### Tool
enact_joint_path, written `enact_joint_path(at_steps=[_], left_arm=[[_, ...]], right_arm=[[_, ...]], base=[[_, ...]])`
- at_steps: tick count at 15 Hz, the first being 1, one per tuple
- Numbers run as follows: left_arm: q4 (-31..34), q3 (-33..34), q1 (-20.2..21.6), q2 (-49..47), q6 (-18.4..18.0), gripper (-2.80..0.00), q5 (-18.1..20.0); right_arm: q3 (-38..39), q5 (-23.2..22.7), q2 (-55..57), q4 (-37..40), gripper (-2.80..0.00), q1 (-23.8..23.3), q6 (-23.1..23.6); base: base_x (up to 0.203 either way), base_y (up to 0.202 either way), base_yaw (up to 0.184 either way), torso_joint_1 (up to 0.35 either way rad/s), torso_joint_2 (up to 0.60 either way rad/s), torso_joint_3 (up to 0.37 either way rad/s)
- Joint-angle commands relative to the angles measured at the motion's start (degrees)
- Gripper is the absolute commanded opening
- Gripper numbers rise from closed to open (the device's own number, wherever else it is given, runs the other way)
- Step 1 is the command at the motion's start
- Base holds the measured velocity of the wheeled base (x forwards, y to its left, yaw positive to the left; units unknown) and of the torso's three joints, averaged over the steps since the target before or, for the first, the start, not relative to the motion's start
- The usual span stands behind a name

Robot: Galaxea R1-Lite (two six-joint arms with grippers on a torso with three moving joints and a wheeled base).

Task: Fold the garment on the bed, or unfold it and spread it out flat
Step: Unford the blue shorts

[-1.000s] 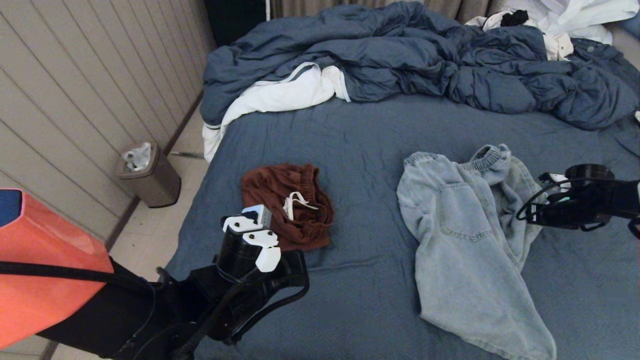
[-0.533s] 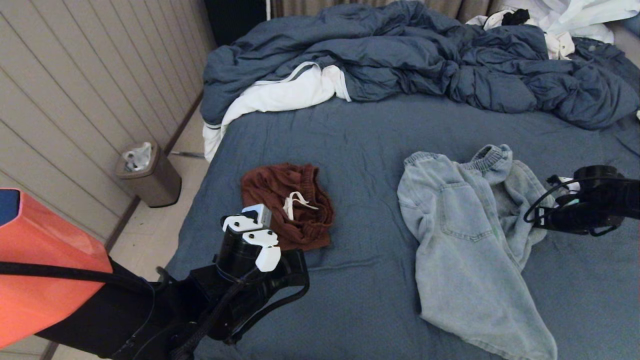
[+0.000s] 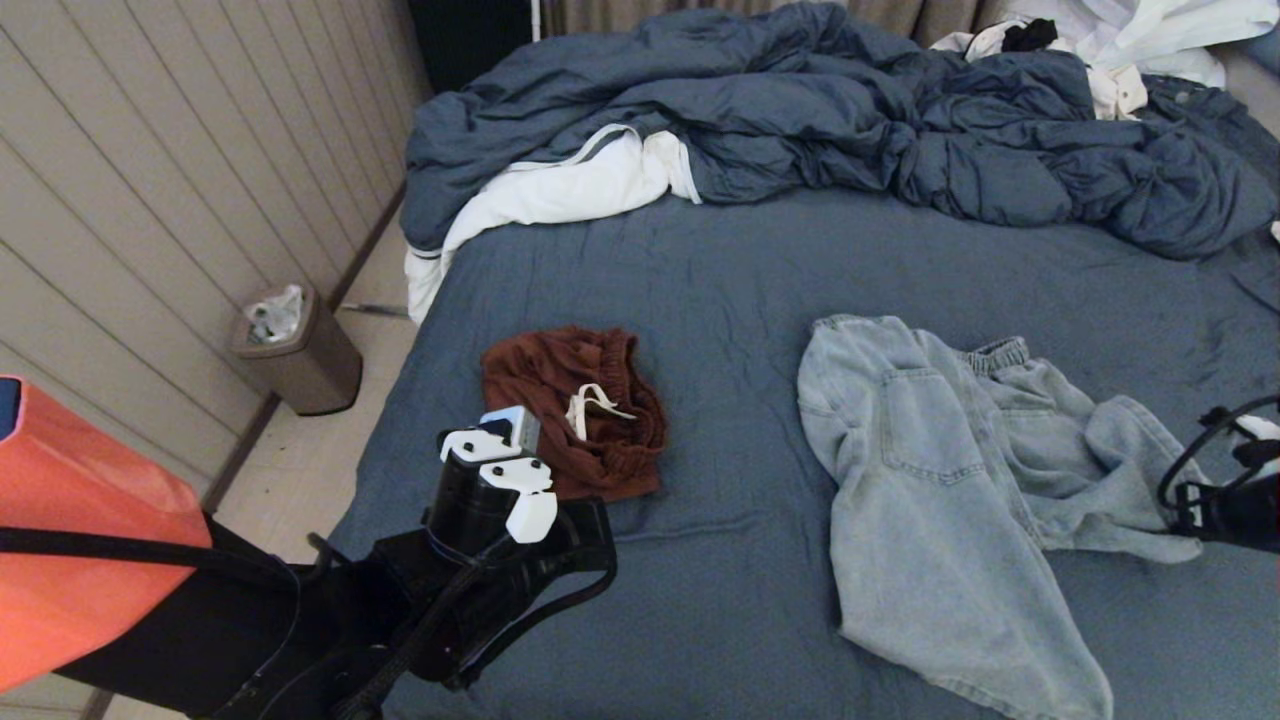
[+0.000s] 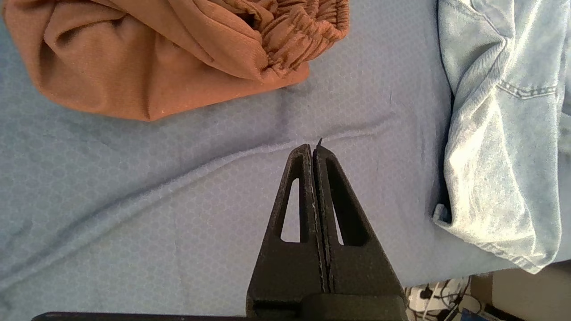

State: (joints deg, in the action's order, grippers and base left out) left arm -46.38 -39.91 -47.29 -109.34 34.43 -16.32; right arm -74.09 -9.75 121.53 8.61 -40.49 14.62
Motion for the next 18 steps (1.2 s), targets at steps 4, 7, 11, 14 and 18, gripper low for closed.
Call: enact_joint_path(at_steps=[4,7,11,14,18], left_arm=[[-0.3,-0.1,0.0,-0.7,0.2,-2.80,0.0],[-0.3,-0.1,0.0,-0.7,0.2,-2.80,0.0],[-0.3,-0.2,0.0,-0.7,0.2,-2.80,0.0],[-0.3,-0.1,0.0,-0.6,0.2,-2.80,0.0],[-0.3,-0.1,0.0,-0.4,0.2,-2.80,0.0]], right_arm=[[9.9,0.0,-0.9,-6.7,-2.80,-4.4,2.9],[13.3,0.0,1.7,-14.0,-2.80,-4.3,3.3],[16.6,-0.2,0.3,-17.3,0.00,-4.4,4.4],[16.3,-0.7,-2.2,-17.3,0.00,-5.6,4.4],[13.5,-0.7,-1.4,-17.3,0.00,-5.3,4.0]], base=[[0.000,0.000,0.000,0.000,0.00,0.000],[0.000,0.000,0.000,0.000,0.00,0.000],[0.000,0.000,0.000,0.000,0.00,0.000],[0.000,0.000,0.000,0.000,0.00,0.000],[0.000,0.000,0.000,0.000,0.00,0.000]])
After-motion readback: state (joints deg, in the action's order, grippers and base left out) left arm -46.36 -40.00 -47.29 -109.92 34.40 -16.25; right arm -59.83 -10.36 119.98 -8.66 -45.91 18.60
